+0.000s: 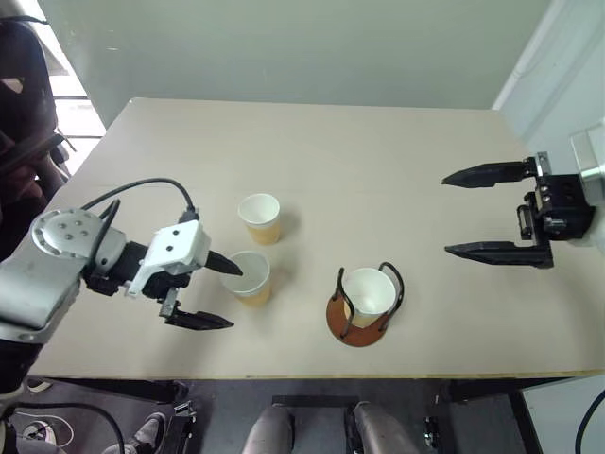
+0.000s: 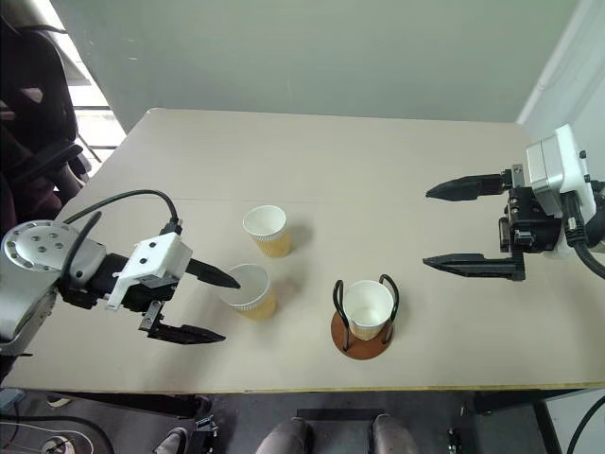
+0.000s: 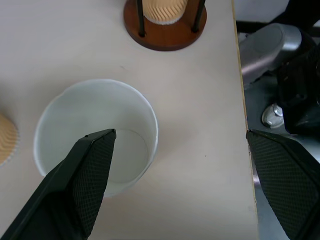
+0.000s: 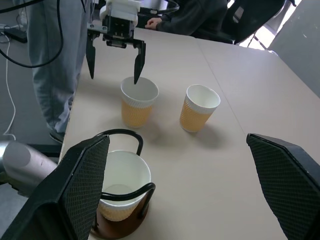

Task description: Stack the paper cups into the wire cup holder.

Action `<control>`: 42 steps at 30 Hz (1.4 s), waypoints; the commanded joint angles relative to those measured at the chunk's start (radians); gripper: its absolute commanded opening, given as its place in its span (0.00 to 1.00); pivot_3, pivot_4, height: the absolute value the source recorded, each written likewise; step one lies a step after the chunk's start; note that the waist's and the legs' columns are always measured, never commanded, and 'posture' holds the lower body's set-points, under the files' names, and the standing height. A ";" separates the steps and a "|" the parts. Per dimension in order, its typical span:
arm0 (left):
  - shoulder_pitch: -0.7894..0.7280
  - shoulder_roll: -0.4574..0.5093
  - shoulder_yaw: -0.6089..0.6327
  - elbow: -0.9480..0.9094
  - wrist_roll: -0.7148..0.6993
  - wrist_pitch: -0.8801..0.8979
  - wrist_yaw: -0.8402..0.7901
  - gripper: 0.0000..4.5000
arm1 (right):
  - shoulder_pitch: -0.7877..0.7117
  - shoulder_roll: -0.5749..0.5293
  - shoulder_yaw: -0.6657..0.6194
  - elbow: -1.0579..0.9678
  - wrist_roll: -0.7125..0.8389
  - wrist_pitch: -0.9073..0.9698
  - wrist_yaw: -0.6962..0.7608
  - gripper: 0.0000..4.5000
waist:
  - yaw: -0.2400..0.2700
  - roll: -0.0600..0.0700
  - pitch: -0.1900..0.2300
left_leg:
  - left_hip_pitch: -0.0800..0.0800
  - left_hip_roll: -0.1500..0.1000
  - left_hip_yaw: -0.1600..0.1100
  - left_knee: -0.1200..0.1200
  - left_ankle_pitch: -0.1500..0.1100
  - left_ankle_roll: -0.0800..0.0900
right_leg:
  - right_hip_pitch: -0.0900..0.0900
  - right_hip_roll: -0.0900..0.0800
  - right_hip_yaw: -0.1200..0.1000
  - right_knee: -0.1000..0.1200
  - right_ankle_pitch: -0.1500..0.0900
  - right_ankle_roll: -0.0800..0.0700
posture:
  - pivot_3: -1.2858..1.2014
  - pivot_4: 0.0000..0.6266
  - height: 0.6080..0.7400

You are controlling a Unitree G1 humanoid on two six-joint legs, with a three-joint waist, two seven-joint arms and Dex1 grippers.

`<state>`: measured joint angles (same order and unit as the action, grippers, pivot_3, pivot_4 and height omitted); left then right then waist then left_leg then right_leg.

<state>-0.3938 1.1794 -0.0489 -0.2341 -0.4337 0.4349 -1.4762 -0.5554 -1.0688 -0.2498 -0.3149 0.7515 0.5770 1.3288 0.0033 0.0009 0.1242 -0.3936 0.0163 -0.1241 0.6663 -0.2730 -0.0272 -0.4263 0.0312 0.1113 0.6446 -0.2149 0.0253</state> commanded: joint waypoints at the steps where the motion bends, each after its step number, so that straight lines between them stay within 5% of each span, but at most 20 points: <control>1: -0.032 -0.018 -0.007 0.006 0.029 -0.025 0.013 1.00 | 0.004 -0.027 -0.054 -0.030 0.022 0.005 -0.014 0.99 | 0.001 0.000 0.000 | 0.000 0.000 0.000 0.000 0.000 0.000 | 0.000 0.000 0.000 0.000 0.000 0.000 | 0.52 0.24 1.00; 9: -0.068 -0.072 -0.066 0.054 0.119 -0.090 0.024 1.00 | 0.026 -0.053 -0.069 -0.048 0.025 0.012 -0.027 0.99 | 0.001 0.000 0.000 | 0.000 0.000 0.000 0.000 0.000 0.000 | 0.000 0.000 0.000 0.000 0.000 0.001 | 0.52 0.24 1.00; 22: -0.100 -0.104 -0.105 0.108 0.173 -0.136 -0.017 0.01 | 0.096 -0.076 -0.096 -0.077 0.024 0.005 -0.022 1.00 | 0.002 0.000 0.000 | -0.001 0.000 0.000 0.001 0.000 0.000 | 0.000 0.000 0.000 0.000 0.001 0.002 | 0.52 0.24 1.00; 34: -0.259 -0.136 -0.098 0.177 0.053 -0.141 -0.138 0.01 | 0.179 -0.103 -0.146 -0.110 0.032 0.018 -0.005 1.00 | 0.010 0.000 0.000 | -0.002 0.000 -0.001 0.002 0.000 0.000 | 0.000 0.000 -0.001 0.000 0.002 0.004 | 0.52 0.24 1.00; 37: -0.493 -0.168 -0.151 0.253 -0.089 -0.123 -0.138 0.01 | 0.377 -0.129 -0.262 -0.163 -0.013 0.022 0.087 1.00 | 0.029 -0.002 0.000 | -0.005 0.000 -0.003 0.003 0.000 0.001 | 0.000 0.000 -0.002 0.000 0.002 0.004 | 0.52 0.24 1.00; 42: -0.771 -0.196 -0.284 0.308 -0.320 -0.166 -0.138 0.01 | 0.422 -0.129 -0.325 -0.183 -0.003 0.032 0.039 1.00 | 0.024 0.000 0.001 | -0.011 -0.003 -0.002 0.013 -0.004 0.005 | -0.001 -0.002 -0.001 -0.003 0.004 0.008 | 0.52 0.24 1.00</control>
<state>-1.1384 0.9856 -0.3020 0.0615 -0.6887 0.2981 -1.5724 -0.1290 -1.1843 -0.5336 -0.4708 0.7417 0.6114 1.3831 0.0275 0.0007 0.1247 -0.4038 0.0135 -0.1253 0.6811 -0.2771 -0.0213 -0.4263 0.0292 0.1115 0.6412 -0.2105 0.0350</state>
